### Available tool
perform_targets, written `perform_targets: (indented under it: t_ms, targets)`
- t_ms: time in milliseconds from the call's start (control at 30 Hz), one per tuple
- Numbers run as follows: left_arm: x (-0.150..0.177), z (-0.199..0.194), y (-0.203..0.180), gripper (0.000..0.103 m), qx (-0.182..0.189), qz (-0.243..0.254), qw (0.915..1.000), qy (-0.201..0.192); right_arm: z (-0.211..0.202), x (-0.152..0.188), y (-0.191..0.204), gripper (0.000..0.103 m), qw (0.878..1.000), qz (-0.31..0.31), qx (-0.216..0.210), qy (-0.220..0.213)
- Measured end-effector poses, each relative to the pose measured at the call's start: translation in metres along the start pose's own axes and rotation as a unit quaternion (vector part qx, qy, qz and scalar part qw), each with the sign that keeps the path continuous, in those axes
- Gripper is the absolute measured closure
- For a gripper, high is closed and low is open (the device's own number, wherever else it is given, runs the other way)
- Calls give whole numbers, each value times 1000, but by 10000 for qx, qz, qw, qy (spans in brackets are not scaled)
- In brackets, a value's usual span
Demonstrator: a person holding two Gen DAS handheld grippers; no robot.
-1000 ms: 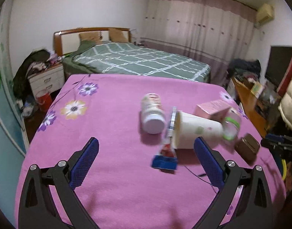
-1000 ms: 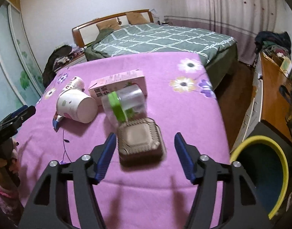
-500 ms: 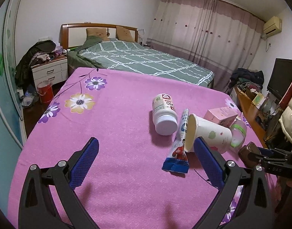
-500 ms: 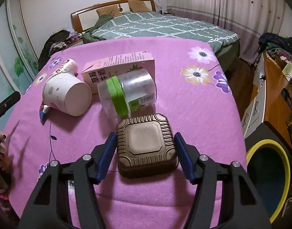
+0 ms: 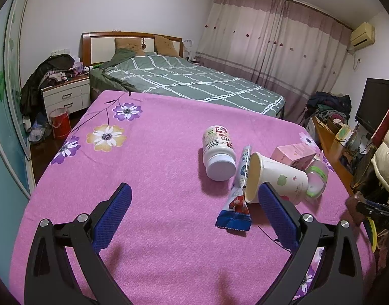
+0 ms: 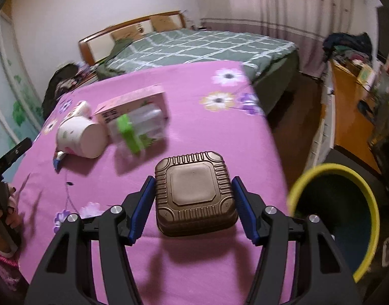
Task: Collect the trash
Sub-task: 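Carry the brown container over the bin and open the right gripper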
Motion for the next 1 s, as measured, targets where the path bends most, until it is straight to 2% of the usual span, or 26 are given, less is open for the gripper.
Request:
perform_targets:
  t_ms: [200,533,633,800,1000]
  targets:
    - [0,0,-1,5,-3,-4,10000,-3,-6,9,-56,44,9977,483,468,11]
    - [0,-2,-2,5,10,17,10000,0,-4,34,-142,43,9847,1216,1230,210]
    - [0,-2,-4,5,15,47,10000,8,-3,37,-156,35,9807,1351,1392,232]
    - [0,-1,-4,5,16,41,10000,29,-7,36,-155,34,9803,1443,1342,102]
    - [2,5,-18,5,94,205,9996,145,-9,17,-109,34,9883,1229,866,-236]
Point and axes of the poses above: each gripper's, at about its wrist camera, not at the fingertips, and z roughly the way its jaws point, y to its left, x to its underside, the point moved 6 cm from there along z, roughly the way its jaws point, and after that the axes turned 9 degrees about x, right-handed, at the moved point
